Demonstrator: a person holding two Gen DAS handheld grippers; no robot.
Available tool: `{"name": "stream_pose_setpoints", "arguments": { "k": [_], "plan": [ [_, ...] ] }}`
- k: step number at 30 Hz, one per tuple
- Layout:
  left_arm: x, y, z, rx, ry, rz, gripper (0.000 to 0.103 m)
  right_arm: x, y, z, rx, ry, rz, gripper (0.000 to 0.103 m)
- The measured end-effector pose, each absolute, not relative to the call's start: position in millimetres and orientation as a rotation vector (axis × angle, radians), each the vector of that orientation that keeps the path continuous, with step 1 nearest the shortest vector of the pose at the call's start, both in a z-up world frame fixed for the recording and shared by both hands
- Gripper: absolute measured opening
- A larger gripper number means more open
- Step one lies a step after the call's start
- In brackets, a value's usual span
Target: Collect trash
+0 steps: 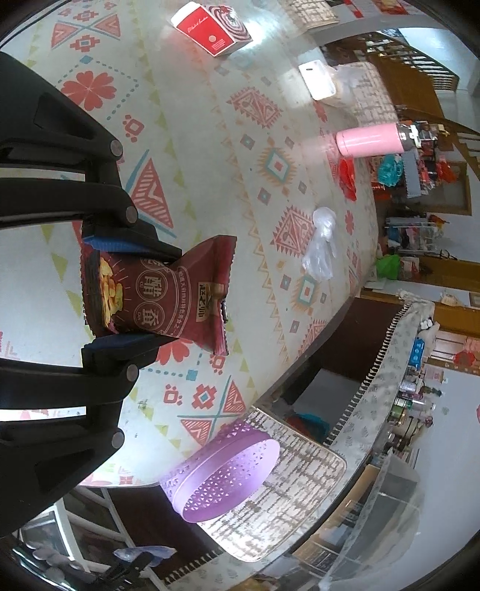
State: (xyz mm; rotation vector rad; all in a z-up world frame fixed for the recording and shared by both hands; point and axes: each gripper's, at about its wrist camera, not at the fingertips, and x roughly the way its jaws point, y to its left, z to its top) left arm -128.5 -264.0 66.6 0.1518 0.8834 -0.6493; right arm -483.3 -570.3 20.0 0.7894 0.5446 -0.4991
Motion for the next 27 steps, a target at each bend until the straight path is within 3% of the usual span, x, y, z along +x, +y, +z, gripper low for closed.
{"name": "stream_pose_setpoints", "arguments": {
  "k": [27],
  "plan": [
    [-126.8,-187.6,70.4,0.216,0.756,-0.364,0.034,-325.6,-424.6,45.0,0.515,0.695,-0.178,0.058]
  ]
}}
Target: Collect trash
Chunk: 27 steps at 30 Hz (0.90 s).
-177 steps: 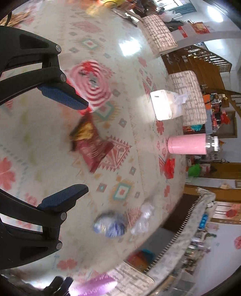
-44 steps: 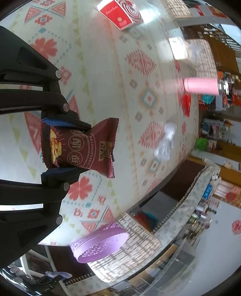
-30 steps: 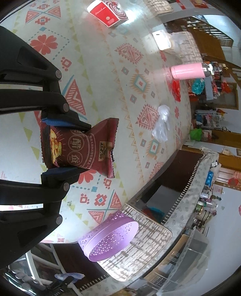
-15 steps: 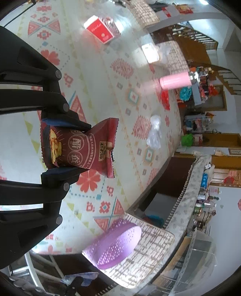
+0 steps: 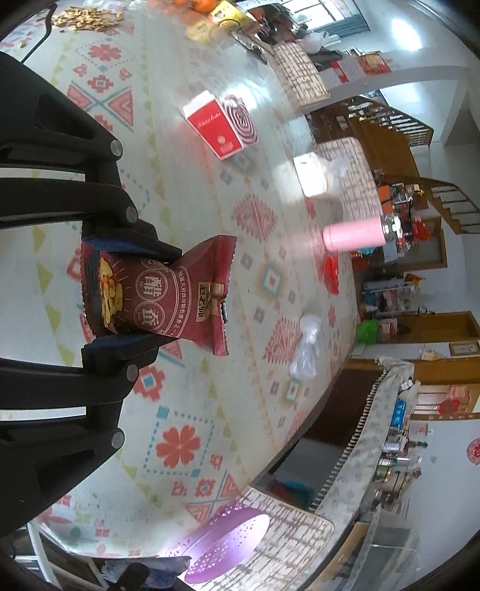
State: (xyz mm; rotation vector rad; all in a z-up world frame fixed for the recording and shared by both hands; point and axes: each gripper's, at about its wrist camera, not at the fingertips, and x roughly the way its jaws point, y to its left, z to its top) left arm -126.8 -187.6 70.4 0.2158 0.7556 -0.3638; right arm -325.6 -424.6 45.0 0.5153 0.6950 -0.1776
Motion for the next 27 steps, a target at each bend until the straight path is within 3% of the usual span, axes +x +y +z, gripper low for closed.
{"name": "stream_pose_setpoints", "arguments": {
  "k": [11,17,23,25,27],
  "plan": [
    [-124.2,-180.0,70.1,0.192,0.757,-0.397,0.034,-312.4,-410.7,61.7,0.439,0.677,-0.220,0.057],
    [-123.9,-180.1,63.0,0.169,0.787,-0.416,0.034,-299.9,-412.4,39.9,0.456,0.715,-0.205,0.057],
    [-126.1,-184.7,57.1,0.176,0.804,-0.428,0.034,-311.0,-415.5,21.6,0.448,0.735,-0.228,0.067],
    [-127.4,-187.4,56.8,0.179,0.801,-0.433,0.034,-318.9,-417.4,19.8,0.437,0.739,-0.235,0.077],
    [-128.4,-189.8,57.0,0.181,0.800,-0.438,0.034,-326.0,-418.6,18.7,0.421,0.748,-0.248,0.080]
  ]
}}
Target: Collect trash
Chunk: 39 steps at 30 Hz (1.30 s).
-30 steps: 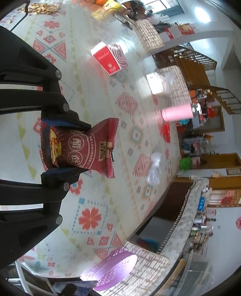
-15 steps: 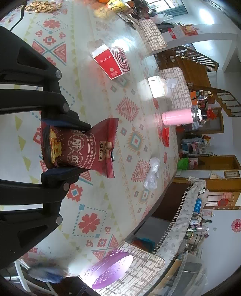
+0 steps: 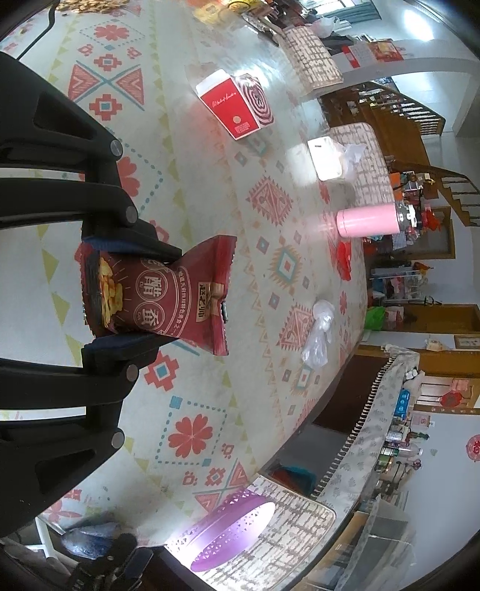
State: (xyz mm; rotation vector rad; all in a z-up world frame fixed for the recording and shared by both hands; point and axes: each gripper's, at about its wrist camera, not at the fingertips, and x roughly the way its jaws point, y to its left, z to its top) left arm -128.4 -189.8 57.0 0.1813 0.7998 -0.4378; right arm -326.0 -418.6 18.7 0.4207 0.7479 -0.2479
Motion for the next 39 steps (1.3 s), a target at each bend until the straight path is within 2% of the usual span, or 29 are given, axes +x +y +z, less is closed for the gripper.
{"name": "stream_pose_setpoints", "arguments": {
  "k": [8,10,11,12,13,39],
  "plan": [
    [-138.3,-203.0,59.6,0.201,0.792,-0.476,0.034,-334.8,-401.5,12.4,0.343,0.789,-0.243,0.080],
    [-141.0,-205.2,61.0,0.210,0.786,-0.483,0.034,-332.3,-394.4,11.6,0.296,0.799,-0.257,0.077],
    [-141.8,-206.0,61.4,0.213,0.784,-0.485,0.034,-331.9,-391.2,11.5,0.278,0.801,-0.258,0.075],
    [-142.8,-207.0,61.8,0.218,0.782,-0.486,0.034,-331.8,-388.8,11.7,0.268,0.801,-0.256,0.065],
    [-143.3,-207.7,62.2,0.222,0.780,-0.485,0.034,-331.7,-386.8,12.2,0.260,0.802,-0.247,0.049],
    [-155.8,-268.7,92.2,0.341,0.694,-0.549,0.034,-323.7,-433.6,58.5,0.341,0.657,-0.276,0.050]
  ]
}}
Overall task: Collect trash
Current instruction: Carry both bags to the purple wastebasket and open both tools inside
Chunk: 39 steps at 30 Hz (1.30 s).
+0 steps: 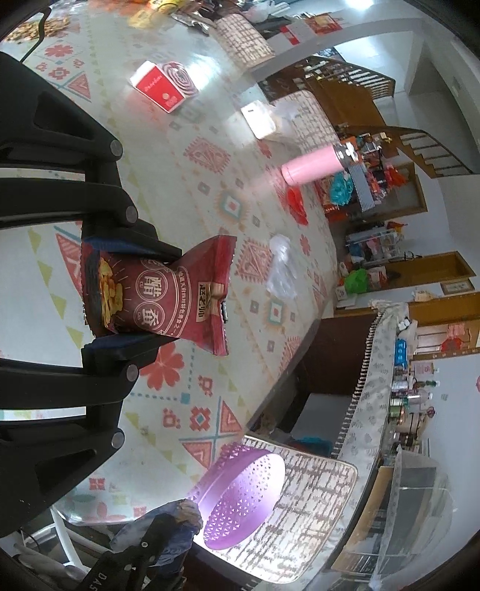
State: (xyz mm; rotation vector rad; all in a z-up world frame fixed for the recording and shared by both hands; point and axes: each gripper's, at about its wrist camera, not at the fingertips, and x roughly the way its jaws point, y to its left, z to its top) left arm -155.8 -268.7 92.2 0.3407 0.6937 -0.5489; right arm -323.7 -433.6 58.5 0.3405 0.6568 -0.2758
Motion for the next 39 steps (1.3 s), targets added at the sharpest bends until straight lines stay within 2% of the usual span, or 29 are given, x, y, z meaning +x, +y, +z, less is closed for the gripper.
{"name": "stream_pose_setpoints", "arguments": {
  "k": [17,27,34,37,39],
  "plan": [
    [-153.8,-339.7,115.7,0.370,0.676,-0.680,0.034,-331.5,-500.5,81.3,0.386,0.586,-0.360,0.050],
    [-147.6,-427.0,125.2,0.367,0.738,-0.866,0.034,-336.3,-566.5,86.4,0.451,0.564,-0.450,0.050],
    [-135.7,-492.5,119.2,0.327,0.850,-1.032,0.034,-329.8,-596.1,82.8,0.452,0.568,-0.514,0.050],
    [-132.8,-507.4,114.5,0.314,0.881,-1.039,0.045,-322.8,-609.4,76.2,0.464,0.571,-0.538,0.053],
    [-135.4,-504.8,113.3,0.312,0.878,-1.027,0.059,-322.7,-616.6,71.3,0.507,0.580,-0.550,0.062]
  ]
}}
